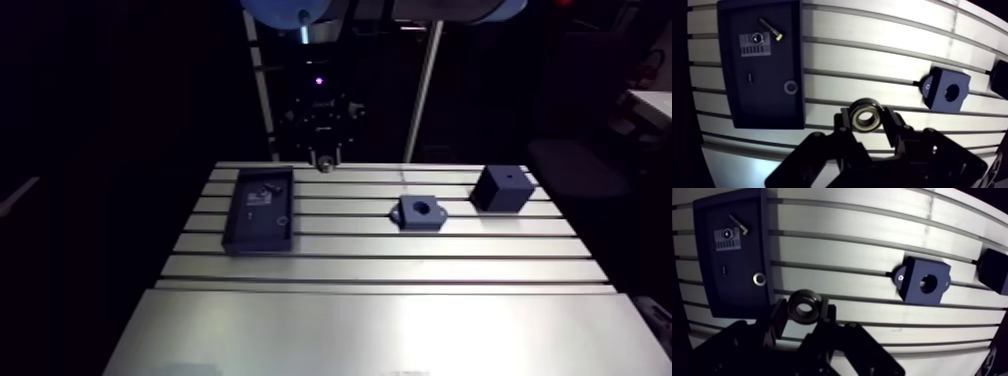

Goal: Pick up the bearing and press it into the housing until flush.

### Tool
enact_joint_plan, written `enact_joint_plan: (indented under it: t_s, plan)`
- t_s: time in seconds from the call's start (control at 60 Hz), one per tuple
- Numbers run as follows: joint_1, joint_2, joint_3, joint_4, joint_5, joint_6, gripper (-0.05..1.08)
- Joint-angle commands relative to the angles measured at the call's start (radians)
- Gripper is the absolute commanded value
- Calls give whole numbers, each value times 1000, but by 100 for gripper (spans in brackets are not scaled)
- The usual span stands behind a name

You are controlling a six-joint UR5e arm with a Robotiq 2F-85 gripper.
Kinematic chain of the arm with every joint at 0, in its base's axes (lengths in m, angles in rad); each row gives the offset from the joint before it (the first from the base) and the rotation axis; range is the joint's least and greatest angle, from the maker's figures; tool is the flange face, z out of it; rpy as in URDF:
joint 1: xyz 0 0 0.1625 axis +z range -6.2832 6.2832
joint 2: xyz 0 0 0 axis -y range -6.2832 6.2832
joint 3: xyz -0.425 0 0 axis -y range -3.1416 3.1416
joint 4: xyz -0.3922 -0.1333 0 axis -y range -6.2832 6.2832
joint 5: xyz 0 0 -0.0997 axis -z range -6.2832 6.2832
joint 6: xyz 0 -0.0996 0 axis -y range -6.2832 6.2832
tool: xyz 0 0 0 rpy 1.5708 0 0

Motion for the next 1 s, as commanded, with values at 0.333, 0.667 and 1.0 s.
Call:
enact_joint_plan:
  t_s: [0.333, 0.667, 1.0]
  plan:
    - [-226, 23, -13, 17, -21, -96, 62]
    - [-234, 51, -9, -13, -13, -128, 62]
    - [-264, 65, -8, -16, -12, -139, 62]
